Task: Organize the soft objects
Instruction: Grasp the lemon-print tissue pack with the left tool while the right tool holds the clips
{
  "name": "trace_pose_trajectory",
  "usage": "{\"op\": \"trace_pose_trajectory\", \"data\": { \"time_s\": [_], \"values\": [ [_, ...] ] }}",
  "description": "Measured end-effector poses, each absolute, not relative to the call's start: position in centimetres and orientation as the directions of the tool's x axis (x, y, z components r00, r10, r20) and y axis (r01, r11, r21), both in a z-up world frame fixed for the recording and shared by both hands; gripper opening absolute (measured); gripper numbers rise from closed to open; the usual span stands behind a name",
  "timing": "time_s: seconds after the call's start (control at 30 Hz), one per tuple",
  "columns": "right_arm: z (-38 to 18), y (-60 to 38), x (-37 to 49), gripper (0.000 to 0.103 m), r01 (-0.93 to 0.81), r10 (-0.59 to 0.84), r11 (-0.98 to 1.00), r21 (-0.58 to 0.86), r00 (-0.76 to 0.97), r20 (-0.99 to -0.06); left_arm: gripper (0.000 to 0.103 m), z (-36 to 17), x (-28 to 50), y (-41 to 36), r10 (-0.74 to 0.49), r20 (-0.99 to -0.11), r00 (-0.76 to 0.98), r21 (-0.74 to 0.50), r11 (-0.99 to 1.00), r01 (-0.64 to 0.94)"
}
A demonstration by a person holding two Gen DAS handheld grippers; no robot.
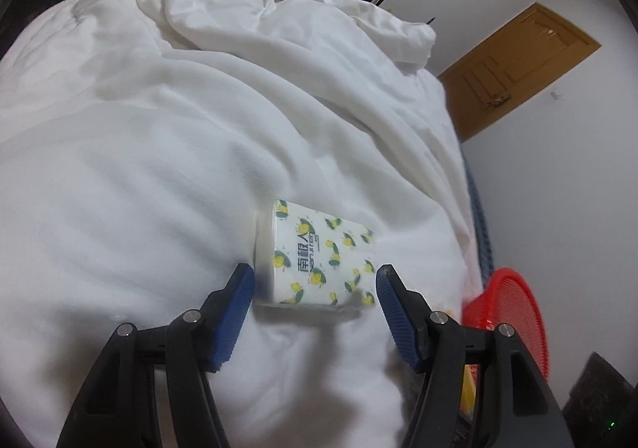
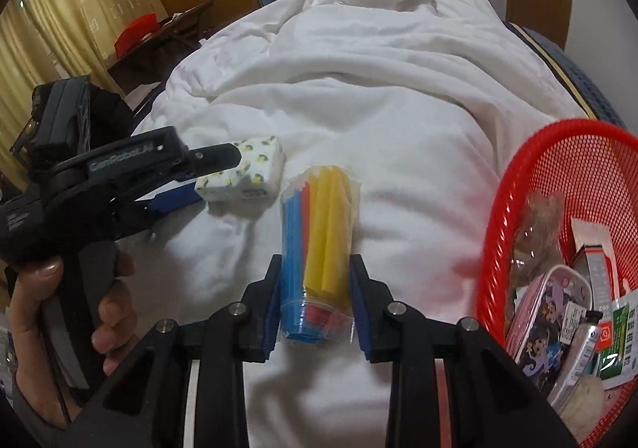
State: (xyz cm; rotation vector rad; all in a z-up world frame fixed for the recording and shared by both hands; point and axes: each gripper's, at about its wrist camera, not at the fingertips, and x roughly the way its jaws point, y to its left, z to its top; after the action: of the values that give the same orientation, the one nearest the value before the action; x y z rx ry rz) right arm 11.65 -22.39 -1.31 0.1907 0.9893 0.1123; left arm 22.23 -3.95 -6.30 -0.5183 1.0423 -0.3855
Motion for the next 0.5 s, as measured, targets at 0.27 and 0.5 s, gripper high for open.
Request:
{"op": "trace_pose_trajectory", "data": {
  "time_s": [0.27,0.5],
  "values": [
    [-1.4,-22.9,11.1,0.03,0.001,0.196,0.972,0.235,0.546,-0.815,0.052,-7.6,23.8,-6.0,-0.479,-0.751,0.454,-0.51,0.858,0.062],
    [-1.2,-23.2,11.0,0.03,0.003,0.209,0.968,0.252,0.548,-0.81,0.027,-7.4,22.5,-4.9,-0.506,-0.711,0.488,-0.542,0.837,0.079]
  ]
}}
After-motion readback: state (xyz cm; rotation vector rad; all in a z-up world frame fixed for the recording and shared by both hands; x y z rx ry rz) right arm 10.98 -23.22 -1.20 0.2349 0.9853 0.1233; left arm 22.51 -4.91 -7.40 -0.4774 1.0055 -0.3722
